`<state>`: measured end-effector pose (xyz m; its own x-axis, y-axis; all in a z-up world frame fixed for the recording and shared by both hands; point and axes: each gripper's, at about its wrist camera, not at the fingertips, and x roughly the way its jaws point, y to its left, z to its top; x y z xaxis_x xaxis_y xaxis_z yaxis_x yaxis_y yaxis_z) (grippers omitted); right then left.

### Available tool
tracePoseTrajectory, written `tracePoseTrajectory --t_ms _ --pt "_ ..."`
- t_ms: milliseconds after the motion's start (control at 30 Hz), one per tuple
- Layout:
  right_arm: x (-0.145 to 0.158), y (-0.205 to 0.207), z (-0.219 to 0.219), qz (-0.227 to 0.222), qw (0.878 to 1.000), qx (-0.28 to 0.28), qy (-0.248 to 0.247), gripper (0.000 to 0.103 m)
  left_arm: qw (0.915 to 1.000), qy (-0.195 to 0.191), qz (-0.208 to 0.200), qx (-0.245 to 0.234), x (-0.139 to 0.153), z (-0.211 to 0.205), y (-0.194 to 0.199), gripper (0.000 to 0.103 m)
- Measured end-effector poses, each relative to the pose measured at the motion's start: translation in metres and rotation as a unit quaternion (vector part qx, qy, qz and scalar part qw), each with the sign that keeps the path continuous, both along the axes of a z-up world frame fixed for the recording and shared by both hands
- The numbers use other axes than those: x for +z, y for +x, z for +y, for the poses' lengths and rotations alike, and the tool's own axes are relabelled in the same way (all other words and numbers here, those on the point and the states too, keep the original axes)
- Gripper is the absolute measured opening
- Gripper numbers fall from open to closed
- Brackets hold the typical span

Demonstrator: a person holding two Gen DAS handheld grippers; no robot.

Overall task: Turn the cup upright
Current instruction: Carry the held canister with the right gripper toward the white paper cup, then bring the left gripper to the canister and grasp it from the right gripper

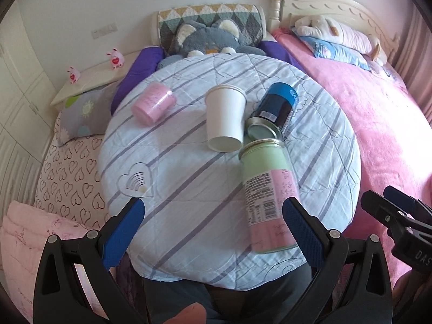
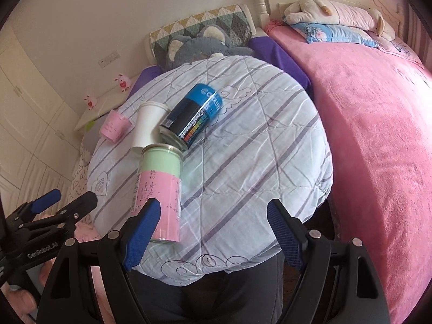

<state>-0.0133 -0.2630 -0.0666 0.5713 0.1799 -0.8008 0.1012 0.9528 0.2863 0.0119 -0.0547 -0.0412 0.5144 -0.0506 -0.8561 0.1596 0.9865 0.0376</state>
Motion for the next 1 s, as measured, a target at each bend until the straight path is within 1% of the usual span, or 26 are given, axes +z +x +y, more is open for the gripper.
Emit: tracePoseTrajectory --t_ms 133,300,400,600,700,833,967,1000 --pt "0.002 0.001 -0.012 -0.005 1.000 -0.007 0.005 0.082 0.9997 0.001 0.024 -0.008 -0.012 -0.019 0.020 0.103" --pt "-0.002 0.010 -0.022 -0.002 1.000 -0.012 0.010 0.082 0.9980 -0.004 0.061 -0.015 -0.032 -0.040 0.048 0.103" --pt "-0.007 0.017 -0.027 0.002 1.000 -0.013 0.011 0.082 0.9970 -0.001 0.075 -0.018 -0.043 -0.051 0.062 0.103" --pt "-0.014 0.030 -0.030 0.011 1.000 -0.009 0.013 0.082 0.9944 -0.007 0.104 -0.021 -0.064 -0.065 0.080 0.103" --pt "-0.015 0.034 -0.032 0.013 1.000 -0.010 0.012 0.082 0.9936 -0.011 0.111 -0.019 -0.072 -0.067 0.085 0.103" --pt "-0.019 0.043 -0.027 0.022 1.000 -0.001 0.001 0.082 0.9939 -0.015 0.107 -0.020 -0.073 -0.066 0.085 0.102" --pt "-0.029 0.054 -0.031 0.030 0.999 -0.011 -0.003 0.082 0.9943 -0.010 0.105 -0.015 -0.076 -0.063 0.087 0.101" --pt "-0.033 0.057 -0.032 0.034 0.999 -0.012 -0.006 0.082 0.9941 -0.010 0.107 -0.012 -0.078 -0.061 0.089 0.099"
